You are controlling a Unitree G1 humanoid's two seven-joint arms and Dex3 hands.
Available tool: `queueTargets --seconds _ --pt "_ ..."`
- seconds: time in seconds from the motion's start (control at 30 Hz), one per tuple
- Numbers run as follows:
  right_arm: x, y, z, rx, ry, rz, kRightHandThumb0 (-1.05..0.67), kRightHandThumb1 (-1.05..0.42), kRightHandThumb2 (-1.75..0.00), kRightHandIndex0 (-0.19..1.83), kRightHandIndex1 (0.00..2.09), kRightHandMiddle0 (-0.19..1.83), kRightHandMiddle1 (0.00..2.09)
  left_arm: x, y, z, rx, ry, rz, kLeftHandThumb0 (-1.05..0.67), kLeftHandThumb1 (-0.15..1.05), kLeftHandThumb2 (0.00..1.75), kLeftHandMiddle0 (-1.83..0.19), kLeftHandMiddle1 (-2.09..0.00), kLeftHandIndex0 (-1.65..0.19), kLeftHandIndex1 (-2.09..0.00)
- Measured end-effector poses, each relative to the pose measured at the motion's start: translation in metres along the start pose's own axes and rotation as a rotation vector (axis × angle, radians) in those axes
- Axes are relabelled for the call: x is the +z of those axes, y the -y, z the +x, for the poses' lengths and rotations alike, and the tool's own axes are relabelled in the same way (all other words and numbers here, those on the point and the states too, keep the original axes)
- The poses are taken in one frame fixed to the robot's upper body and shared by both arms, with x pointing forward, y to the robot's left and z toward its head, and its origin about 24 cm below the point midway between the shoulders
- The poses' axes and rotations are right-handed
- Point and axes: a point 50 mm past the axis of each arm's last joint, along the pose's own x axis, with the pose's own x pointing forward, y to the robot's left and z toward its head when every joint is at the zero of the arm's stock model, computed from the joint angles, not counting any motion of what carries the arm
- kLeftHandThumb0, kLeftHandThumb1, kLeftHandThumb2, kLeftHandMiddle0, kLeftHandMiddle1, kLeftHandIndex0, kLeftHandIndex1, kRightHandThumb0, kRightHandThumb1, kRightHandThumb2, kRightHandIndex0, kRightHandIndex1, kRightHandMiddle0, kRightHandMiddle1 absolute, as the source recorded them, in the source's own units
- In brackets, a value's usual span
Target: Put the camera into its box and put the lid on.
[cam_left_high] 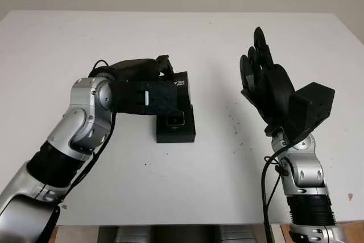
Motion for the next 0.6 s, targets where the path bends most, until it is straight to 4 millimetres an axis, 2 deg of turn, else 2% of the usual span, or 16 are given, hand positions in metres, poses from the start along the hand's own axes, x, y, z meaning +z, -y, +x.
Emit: queueTargets --seconds 0.17,0.2,0.27,0.37,0.5,0.6 --pt "-0.001 -0.002 0.0 -0.005 -0.005 0.01 -0.7 -1.05 -0.58 -0.19 0.0 -0.19 0.0 0.004 0.007 0.0 0.026 0.017 0.041 -0.25 1.05 0.3 -0.89 -2.09 -0.13 -2.09" --pt "-0.001 -0.003 0.0 -0.005 -0.005 0.009 -0.71 -1.05 -0.57 -0.19 0.0 -0.19 0.0 0.005 0.007 0.0 0.031 0.016 0.046 -0.25 1.05 0.3 -0.83 -2.09 0.0 -2.05" --pt "-0.001 -0.002 0.0 -0.008 -0.006 0.004 -0.72 -1.05 -0.57 -0.19 0.0 -0.19 0.0 0.006 0.007 0.0 0.034 0.02 0.055 -0.25 1.05 0.29 -0.77 -2.09 0.06 -2.08" --pt "-0.001 -0.002 0.0 -0.009 -0.006 0.004 -0.7 -1.05 -0.58 -0.19 0.0 -0.19 0.0 0.007 0.009 0.0 0.036 0.028 0.076 -0.26 1.05 0.28 -0.72 -2.09 -0.01 -2.09" --pt "-0.001 -0.003 0.0 -0.01 -0.005 0.005 -0.71 -1.05 -0.57 -0.19 0.0 -0.19 0.0 0.009 0.012 0.0 0.031 0.035 0.078 -0.26 1.05 0.29 -0.8 -2.09 -0.2 -2.09" --pt "-0.001 -0.003 0.0 -0.011 -0.004 0.007 -0.71 -1.05 -0.57 -0.19 0.0 -0.19 0.0 0.009 0.014 0.0 0.02 0.04 0.081 -0.25 1.05 0.3 -0.83 -2.09 -0.21 -2.09"
